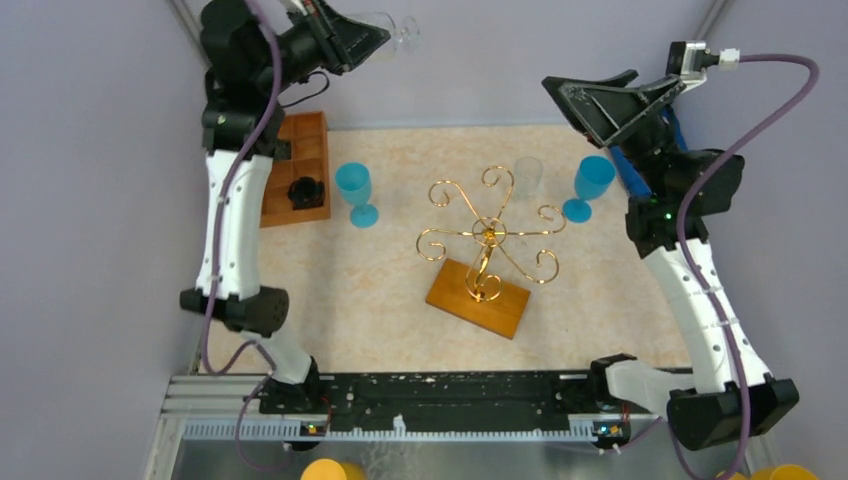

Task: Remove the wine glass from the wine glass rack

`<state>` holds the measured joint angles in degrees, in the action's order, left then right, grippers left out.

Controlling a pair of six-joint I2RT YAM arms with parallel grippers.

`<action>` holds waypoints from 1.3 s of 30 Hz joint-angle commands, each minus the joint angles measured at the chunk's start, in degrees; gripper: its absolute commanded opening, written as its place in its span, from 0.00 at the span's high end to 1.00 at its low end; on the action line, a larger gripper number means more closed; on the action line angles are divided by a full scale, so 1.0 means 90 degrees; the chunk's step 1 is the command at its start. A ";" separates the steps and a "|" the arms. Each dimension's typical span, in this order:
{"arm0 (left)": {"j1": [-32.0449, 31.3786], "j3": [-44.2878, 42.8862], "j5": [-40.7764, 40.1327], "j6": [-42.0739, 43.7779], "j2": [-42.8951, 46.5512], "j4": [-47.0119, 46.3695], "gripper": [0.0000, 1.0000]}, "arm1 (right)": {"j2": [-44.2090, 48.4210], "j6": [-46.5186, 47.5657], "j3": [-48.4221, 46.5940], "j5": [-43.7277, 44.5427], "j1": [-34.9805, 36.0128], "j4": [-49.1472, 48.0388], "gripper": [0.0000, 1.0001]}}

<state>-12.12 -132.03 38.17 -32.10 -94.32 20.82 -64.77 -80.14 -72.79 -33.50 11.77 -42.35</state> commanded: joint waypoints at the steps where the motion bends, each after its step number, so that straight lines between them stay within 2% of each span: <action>1: 0.0019 -0.0810 -0.0975 0.0968 -0.1227 0.2220 1.00 | 0.0554 0.1809 -0.0677 -0.0137 -0.0071 0.2019 0.08; 5: -0.0079 -0.0799 -0.1543 0.1288 -0.1636 0.2687 1.00 | 0.0933 0.2796 -0.1070 0.0109 -0.0071 0.3489 0.07; 11: -0.0427 -0.0767 -0.2237 0.1705 -0.2019 0.3196 1.00 | 0.1316 0.3257 -0.0822 0.0255 -0.0069 0.4250 0.07; 19: -0.1028 -0.0661 -0.3297 0.1981 -0.2531 0.4092 1.00 | 0.1471 0.3435 -0.0569 0.0307 -0.0068 0.4470 0.07; 23: -0.1071 -0.0170 -0.3607 0.1788 -0.2668 0.4163 1.00 | 0.1580 0.3393 -0.0275 0.0341 -0.0063 0.4405 0.07; 28: -0.1083 -0.0132 -0.3936 0.1789 -0.3017 0.4444 1.00 | 0.1719 0.3387 0.0005 0.0357 -0.0068 0.4383 0.07; 39: -0.1232 0.0675 -0.3648 0.1745 -0.3321 0.3936 1.00 | 0.1978 0.3716 0.0209 0.0581 -0.0063 0.4680 0.05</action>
<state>-22.17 -126.08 5.13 -16.03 -123.70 59.53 -48.34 -49.01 -70.81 -29.45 11.44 -0.30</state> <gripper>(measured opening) 0.262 0.938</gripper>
